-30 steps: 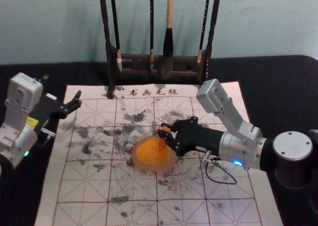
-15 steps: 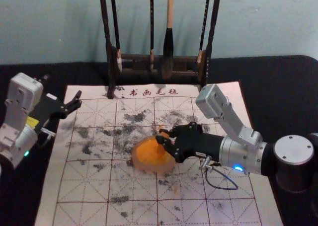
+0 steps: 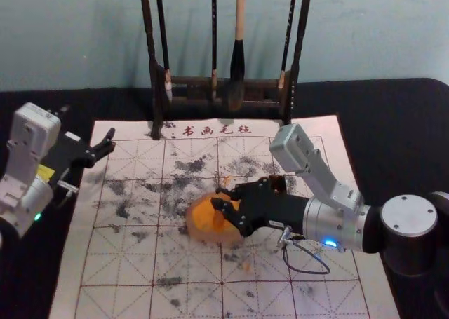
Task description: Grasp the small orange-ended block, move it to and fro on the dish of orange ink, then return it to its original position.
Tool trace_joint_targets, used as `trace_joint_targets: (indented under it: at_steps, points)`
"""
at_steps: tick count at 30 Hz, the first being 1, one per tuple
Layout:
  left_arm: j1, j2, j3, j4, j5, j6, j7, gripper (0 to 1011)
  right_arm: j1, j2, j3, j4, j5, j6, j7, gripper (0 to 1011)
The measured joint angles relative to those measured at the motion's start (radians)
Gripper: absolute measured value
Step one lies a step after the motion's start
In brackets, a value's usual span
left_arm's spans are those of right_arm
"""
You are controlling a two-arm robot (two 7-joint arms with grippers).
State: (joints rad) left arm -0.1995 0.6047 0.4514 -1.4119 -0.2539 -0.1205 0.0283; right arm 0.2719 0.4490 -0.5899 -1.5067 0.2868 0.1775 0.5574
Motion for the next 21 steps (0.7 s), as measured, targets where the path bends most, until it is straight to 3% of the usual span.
trace_joint_targets:
  at_steps: [21]
  points:
    - [0.0,0.0,0.0,0.0,0.0,0.0,0.0,1001,0.057,-0.06,-0.027,0.069,-0.007,0.003,-0.015,133]
